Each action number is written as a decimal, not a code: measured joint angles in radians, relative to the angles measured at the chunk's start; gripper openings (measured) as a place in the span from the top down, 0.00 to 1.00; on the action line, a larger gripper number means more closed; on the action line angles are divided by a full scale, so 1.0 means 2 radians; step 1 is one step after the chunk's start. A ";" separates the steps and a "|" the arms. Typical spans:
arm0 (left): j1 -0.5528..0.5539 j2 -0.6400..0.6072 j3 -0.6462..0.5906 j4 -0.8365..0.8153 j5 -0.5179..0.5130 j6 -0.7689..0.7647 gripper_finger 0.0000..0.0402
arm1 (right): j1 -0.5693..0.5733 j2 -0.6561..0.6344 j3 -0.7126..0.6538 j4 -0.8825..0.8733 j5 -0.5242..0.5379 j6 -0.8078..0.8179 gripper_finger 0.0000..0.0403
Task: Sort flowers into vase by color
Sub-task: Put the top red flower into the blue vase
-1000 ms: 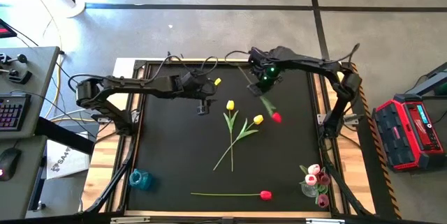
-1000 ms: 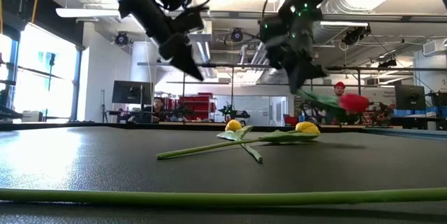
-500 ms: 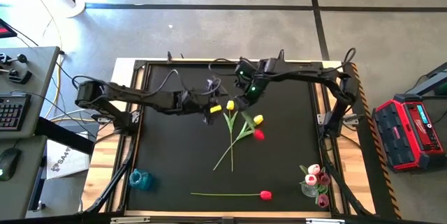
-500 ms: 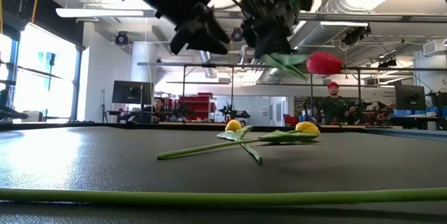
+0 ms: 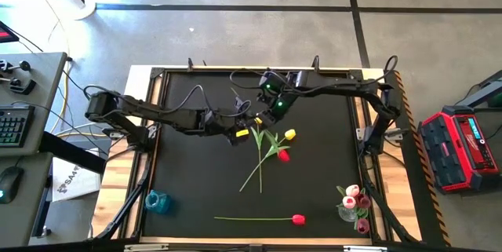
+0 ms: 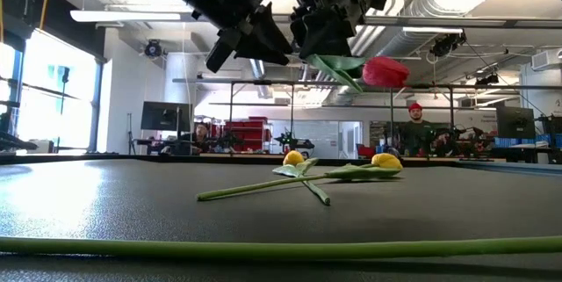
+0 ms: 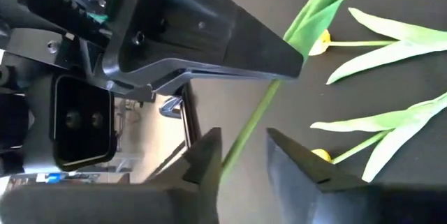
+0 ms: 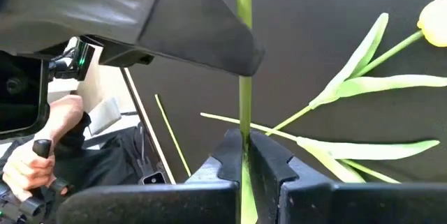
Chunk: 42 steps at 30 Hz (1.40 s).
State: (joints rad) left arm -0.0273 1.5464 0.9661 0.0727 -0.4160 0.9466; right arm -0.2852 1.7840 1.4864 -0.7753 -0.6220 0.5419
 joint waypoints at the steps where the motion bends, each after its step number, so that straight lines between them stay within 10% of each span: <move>1: 0.000 0.000 0.000 0.000 0.000 0.000 0.80 | 0.001 0.000 0.000 0.002 0.000 0.000 0.99; 13: 0.000 0.000 -0.001 -0.037 0.005 -0.026 0.99 | 0.020 0.000 0.000 0.028 0.031 -0.038 0.93; 21: -0.001 -0.001 0.000 -0.049 0.016 -0.041 1.00 | 0.020 -0.039 0.000 0.010 -0.064 -0.112 0.70; 27: 0.003 -0.001 0.000 -0.043 0.112 -0.108 1.00 | 0.024 -0.094 0.000 0.063 -0.075 -0.148 0.58; 31: 0.009 -0.001 -0.004 -0.018 0.179 -0.178 1.00 | 0.040 -0.133 0.000 0.067 0.033 -0.162 0.58; 38: 0.019 -0.004 -0.094 0.169 0.182 -0.279 1.00 | 0.089 -0.207 -0.003 -0.095 0.397 -0.117 0.62; 42: 0.035 -0.004 -0.149 0.270 0.196 -0.341 1.00 | 0.115 -0.245 -0.021 -0.084 0.447 -0.091 0.63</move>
State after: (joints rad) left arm 0.0425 1.5383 0.6686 0.6122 -0.0245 0.2639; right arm -0.0551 1.2931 1.4441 -0.9425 0.2726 0.3592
